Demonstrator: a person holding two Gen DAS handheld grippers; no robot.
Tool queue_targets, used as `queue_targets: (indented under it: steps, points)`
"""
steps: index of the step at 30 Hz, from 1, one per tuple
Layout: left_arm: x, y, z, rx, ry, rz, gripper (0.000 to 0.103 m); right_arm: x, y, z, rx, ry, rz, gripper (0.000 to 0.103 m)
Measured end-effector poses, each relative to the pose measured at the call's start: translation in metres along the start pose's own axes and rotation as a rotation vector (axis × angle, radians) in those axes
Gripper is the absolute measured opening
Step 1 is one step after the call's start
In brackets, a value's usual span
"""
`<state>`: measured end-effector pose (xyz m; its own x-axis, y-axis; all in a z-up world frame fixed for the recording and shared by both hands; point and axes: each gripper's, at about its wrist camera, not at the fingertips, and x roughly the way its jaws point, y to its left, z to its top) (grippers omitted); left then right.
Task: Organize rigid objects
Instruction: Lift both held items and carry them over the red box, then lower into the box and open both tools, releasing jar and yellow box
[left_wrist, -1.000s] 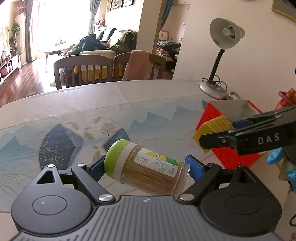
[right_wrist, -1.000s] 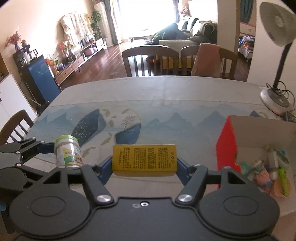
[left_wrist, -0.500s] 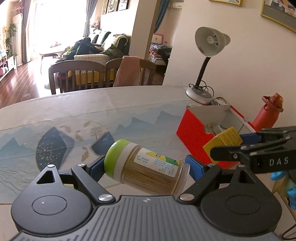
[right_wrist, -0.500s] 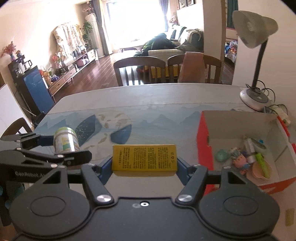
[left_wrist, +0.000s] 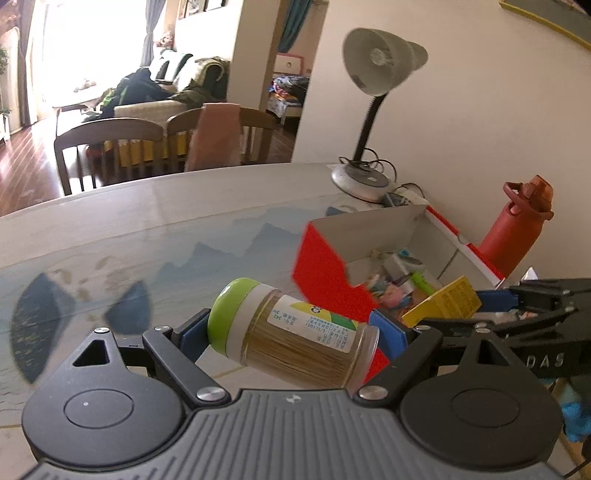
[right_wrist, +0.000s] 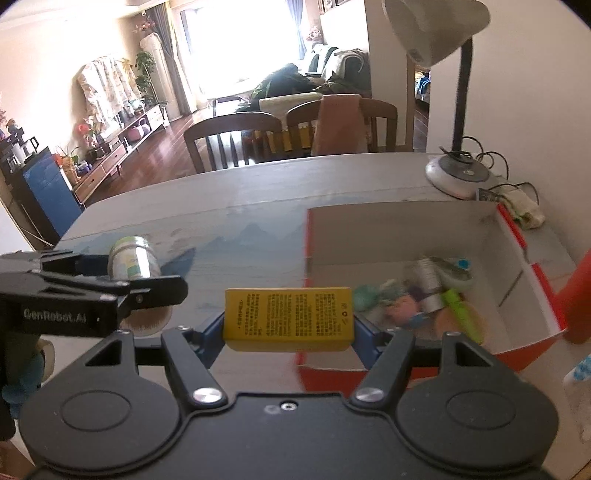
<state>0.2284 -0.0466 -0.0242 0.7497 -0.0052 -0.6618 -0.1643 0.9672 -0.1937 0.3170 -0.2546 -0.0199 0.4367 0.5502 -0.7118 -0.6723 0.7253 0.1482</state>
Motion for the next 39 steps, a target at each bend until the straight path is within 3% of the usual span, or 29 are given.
queue_targets:
  steps: [13,24,39]
  points:
    - [0.074,-0.068,0.037,0.020,0.042,-0.017,0.090,0.014,-0.089,0.003,0.032,0.024,-0.050,0.069]
    - [0.139,-0.113,0.060,0.072,0.108,-0.018,0.090,0.029,-0.138,0.002,0.014,0.054,-0.107,0.069]
    - [0.214,-0.136,0.062,0.122,0.216,0.056,0.090,0.074,-0.151,-0.001,-0.102,0.150,-0.102,0.069]
